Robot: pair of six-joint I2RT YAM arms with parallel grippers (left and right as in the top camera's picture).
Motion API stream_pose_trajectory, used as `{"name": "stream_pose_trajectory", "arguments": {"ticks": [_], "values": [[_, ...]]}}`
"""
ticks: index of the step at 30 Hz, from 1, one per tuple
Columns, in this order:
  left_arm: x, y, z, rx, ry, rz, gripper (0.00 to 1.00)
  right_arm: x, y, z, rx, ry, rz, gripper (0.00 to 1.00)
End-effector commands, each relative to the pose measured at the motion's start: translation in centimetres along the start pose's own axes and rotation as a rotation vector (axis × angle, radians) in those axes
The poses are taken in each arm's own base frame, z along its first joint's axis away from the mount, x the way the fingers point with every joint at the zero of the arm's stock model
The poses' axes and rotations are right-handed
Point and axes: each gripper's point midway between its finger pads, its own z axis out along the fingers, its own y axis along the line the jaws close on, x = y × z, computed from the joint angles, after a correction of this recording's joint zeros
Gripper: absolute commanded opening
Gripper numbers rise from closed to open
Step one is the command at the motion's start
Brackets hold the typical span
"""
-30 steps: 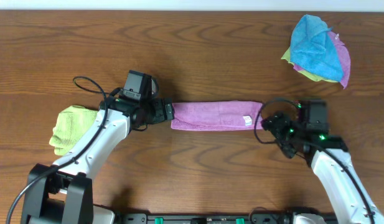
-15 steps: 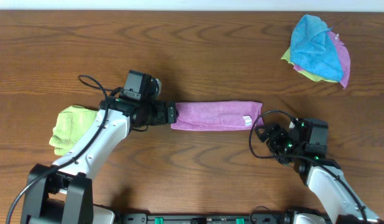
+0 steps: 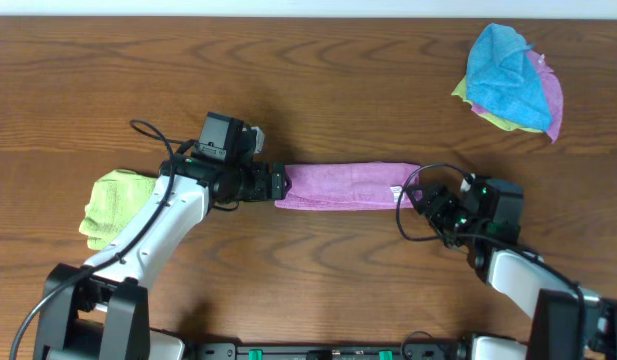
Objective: Fold the cloth
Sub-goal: 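Grasp the strip's ends with both grippers and lift slightly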
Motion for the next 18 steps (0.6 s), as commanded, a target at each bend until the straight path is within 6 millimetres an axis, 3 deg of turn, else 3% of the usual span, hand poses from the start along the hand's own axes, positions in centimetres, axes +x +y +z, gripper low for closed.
{"name": "stream_pose_trajectory", "arguments": {"ticks": [1,6,9,14,18], "values": [[-1.9,-1.4,-1.5,0.027,-0.052,0.044,0.95,1.3,-3.5,0.7,0.107,0.022,0.083,0.75],[-3.0,-2.1,-2.2,0.036,-0.08,0.055,0.95,1.4,-3.4,1.6,0.092,0.023,0.085,0.71],[-3.2,-2.1,-2.3,0.037,-0.083,0.056,0.95,2.0,-4.0,2.1,0.113,0.039,0.095,0.63],[-3.2,-2.1,-2.3,0.037,-0.083,0.056,0.95,2.3,-4.7,2.7,0.133,0.046,0.099,0.58],[-3.2,-2.1,-2.3,0.037,-0.083,0.051,0.95,2.2,-4.8,2.9,0.134,0.042,0.1,0.46]]}}
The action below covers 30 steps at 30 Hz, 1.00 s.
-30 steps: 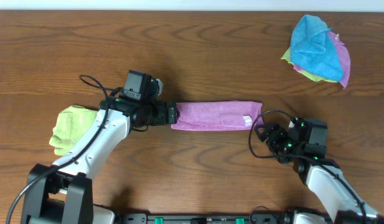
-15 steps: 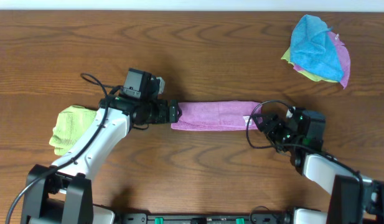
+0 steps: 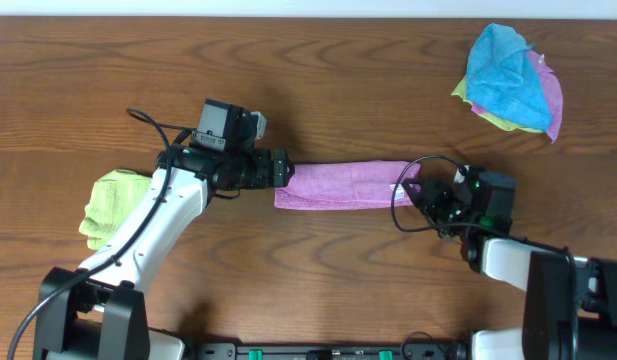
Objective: Fold the cloth
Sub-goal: 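Grasp the strip's ends with both grippers and lift slightly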
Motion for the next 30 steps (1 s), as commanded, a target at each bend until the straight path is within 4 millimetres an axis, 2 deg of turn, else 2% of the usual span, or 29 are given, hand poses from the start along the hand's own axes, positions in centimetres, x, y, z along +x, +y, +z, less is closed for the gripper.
{"name": "stream_pose_trajectory", "arguments": {"ticks": [1,4,5,8,9,10,17,22,30], "values": [[-0.9,-0.7,-0.9,0.017,-0.029,0.029,0.95,2.7,-5.3,0.4,0.179,0.034,0.084,0.42],[-0.9,-0.7,-0.9,0.017,-0.03,0.026,1.0,2.6,-5.3,0.4,0.182,0.027,0.082,0.26],[-0.9,-0.7,-0.9,0.016,-0.03,0.025,0.9,2.5,-5.4,0.4,0.184,0.025,0.082,0.21],[-0.9,-0.5,-0.9,0.005,-0.032,0.006,0.69,2.5,-5.4,0.4,0.185,0.023,0.081,0.08],[-0.9,-0.5,-0.9,0.005,-0.032,0.001,0.65,2.5,-5.4,0.4,0.185,0.024,0.082,0.06],[-1.0,-0.4,-0.9,-0.002,-0.034,-0.013,0.55,2.5,-5.4,0.4,0.186,0.024,0.082,0.03],[-1.5,-0.4,-1.3,-0.019,-0.046,-0.065,0.07,2.6,-5.4,0.4,0.188,0.027,0.084,0.01],[-2.1,-0.8,-1.0,-0.034,-0.047,-0.1,0.06,2.8,-5.4,0.4,0.188,0.032,0.08,0.01],[-1.4,-1.1,2.1,-0.097,0.077,-0.117,0.06,3.3,-5.5,0.5,0.198,0.05,0.081,0.01]]}}
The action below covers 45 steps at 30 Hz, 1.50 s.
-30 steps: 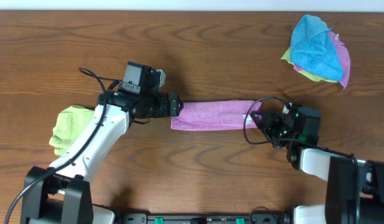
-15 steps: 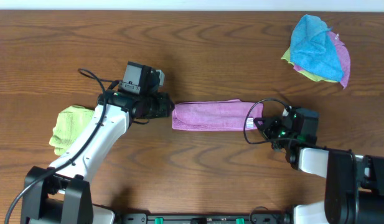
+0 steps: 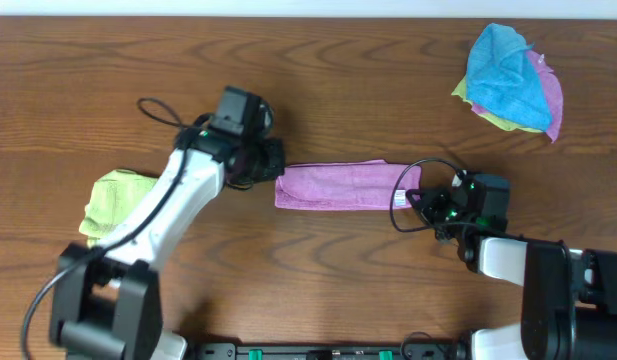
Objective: Fold the cloth
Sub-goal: 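Grasp the strip's ends with both grippers and lift slightly, then carry the right end of the pink strip leftward toward the left gripper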
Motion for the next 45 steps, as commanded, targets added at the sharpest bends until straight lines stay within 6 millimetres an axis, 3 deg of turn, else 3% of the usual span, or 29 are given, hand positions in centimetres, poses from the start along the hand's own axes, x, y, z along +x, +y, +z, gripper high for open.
{"name": "stream_pose_trajectory", "arguments": {"ticks": [1,7,21,28,32,39,45], "values": [[-1.0,-0.1,1.0,-0.038,0.015,-0.005,0.06,2.7,-4.4,0.2,0.151,0.045,0.057,0.01],[-1.4,-0.3,3.3,-0.059,0.062,-0.004,0.06,2.7,-4.4,0.2,0.151,0.048,0.058,0.01],[2.3,0.3,8.9,-0.15,0.189,0.038,0.06,2.9,-4.2,0.3,0.141,0.057,0.069,0.01],[2.8,1.3,10.1,-0.192,0.21,0.037,0.06,2.9,-3.8,0.3,0.123,0.069,0.044,0.01],[2.7,1.7,10.0,-0.209,0.203,0.043,0.06,2.9,-2.5,0.5,0.088,0.081,0.014,0.01],[2.7,1.7,10.0,-0.213,0.204,0.044,0.06,2.9,2.6,0.9,0.008,0.076,-0.111,0.01],[2.9,2.2,9.8,-0.242,0.208,0.043,0.06,2.1,3.9,-0.3,0.075,0.045,-0.15,0.01]]}}
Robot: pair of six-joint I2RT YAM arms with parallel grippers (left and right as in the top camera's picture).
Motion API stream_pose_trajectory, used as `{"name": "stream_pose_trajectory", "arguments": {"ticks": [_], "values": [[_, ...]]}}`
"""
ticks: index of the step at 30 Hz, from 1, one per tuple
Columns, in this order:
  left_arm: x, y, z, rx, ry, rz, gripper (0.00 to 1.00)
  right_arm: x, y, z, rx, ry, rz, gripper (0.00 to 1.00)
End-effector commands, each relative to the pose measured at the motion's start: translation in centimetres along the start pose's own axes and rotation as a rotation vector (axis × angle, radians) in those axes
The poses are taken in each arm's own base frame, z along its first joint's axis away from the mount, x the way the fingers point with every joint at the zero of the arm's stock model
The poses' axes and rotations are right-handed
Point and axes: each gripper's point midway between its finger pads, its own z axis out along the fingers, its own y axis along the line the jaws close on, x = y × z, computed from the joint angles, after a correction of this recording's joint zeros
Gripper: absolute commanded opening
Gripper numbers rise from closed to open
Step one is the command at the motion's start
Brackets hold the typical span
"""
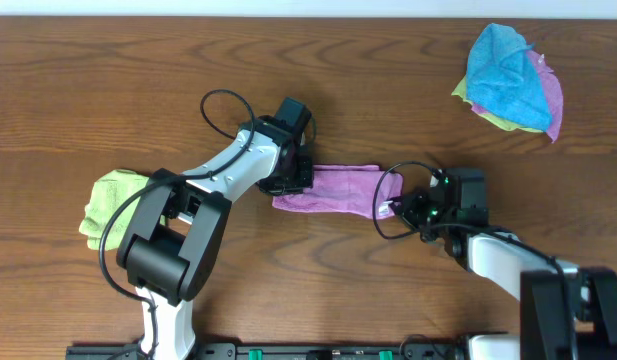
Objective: Fold the cloth
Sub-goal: 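Carry the right end of the pink strip leftward toward the left gripper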
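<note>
A purple cloth, folded into a short strip, lies across the middle of the table. My left gripper sits over the strip's left end, its fingers hidden under the wrist, so its state does not show. At the strip's right end, where a small white label shows, my right gripper is shut on the cloth. The strip bulges a little between the two grippers.
A crumpled green cloth lies at the left, beside the left arm's base. A pile of blue, pink and yellow cloths sits at the back right. Black cables loop above both wrists.
My left gripper has moved right, from beside the strip's upper left corner to over its left end. The right gripper has moved left with the right end, so the strip is shorter.
At first the strip lay long, with a gripper at each end. The left gripper then stood slightly up and off the left end while the right stayed at the right end. Now both grippers are closer together and the strip is shorter.
</note>
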Motion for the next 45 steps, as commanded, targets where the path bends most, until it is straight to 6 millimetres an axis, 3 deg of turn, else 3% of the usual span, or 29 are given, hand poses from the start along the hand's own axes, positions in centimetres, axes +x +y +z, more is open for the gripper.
{"name": "stream_pose_trajectory", "arguments": {"ticks": [1,11,27,38,45], "values": [[-0.2,1.2,0.5,-0.064,-0.006,-0.01,0.06,-1.7,1.6,-1.0,-0.005,-0.075,-0.06,0.01],[-0.1,1.2,0.5,-0.063,-0.003,-0.009,0.06,-2.9,4.8,-3.2,-0.066,-0.129,-0.107,0.01],[0.0,0.9,0.5,-0.061,0.0,-0.004,0.06,-2.8,13.0,-4.0,-0.155,-0.123,-0.252,0.01],[0.5,1.1,0.1,-0.075,0.027,0.016,0.06,-1.1,14.2,-3.5,-0.161,-0.103,-0.294,0.01],[-2.2,0.0,-3.5,-0.105,-0.059,0.093,0.06,-1.0,14.0,-3.4,-0.15,-0.101,-0.294,0.01]]}}
